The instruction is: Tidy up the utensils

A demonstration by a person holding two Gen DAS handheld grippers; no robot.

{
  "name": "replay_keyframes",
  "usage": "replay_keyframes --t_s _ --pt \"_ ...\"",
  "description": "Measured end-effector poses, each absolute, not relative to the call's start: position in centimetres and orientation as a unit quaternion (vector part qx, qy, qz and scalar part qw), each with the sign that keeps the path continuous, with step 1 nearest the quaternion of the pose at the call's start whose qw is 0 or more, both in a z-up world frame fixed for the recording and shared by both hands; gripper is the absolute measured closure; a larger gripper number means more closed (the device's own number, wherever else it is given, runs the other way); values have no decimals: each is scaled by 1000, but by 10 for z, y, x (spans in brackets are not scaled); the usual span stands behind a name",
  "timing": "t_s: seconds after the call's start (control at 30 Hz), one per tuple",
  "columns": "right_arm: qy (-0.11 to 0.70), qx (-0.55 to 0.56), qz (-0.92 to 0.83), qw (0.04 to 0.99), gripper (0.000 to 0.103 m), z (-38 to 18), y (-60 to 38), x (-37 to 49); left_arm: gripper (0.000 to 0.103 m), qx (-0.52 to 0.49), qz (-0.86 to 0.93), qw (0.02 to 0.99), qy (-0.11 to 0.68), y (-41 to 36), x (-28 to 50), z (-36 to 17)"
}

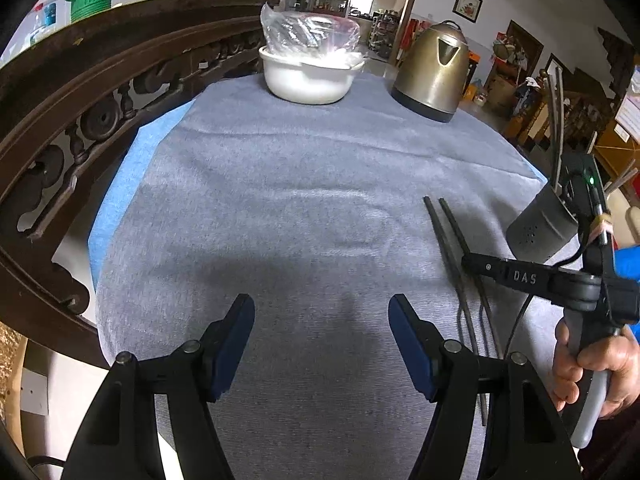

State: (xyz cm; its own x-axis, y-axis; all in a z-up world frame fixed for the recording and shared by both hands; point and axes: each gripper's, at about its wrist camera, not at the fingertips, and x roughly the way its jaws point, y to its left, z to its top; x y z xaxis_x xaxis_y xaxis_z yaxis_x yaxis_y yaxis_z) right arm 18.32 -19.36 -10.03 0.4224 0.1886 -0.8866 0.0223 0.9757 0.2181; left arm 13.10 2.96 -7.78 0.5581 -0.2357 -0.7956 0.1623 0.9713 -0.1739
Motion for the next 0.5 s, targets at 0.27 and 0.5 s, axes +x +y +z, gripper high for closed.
replay_keyframes --t_s 0.27,0.5 --pt "534 41 37 844 96 -97 -212 166 33 -34 -129 877 462 16 132 -75" --pt "554 89 52 826 93 -93 -222 179 33 -30 -142 872 468 -1 137 -73"
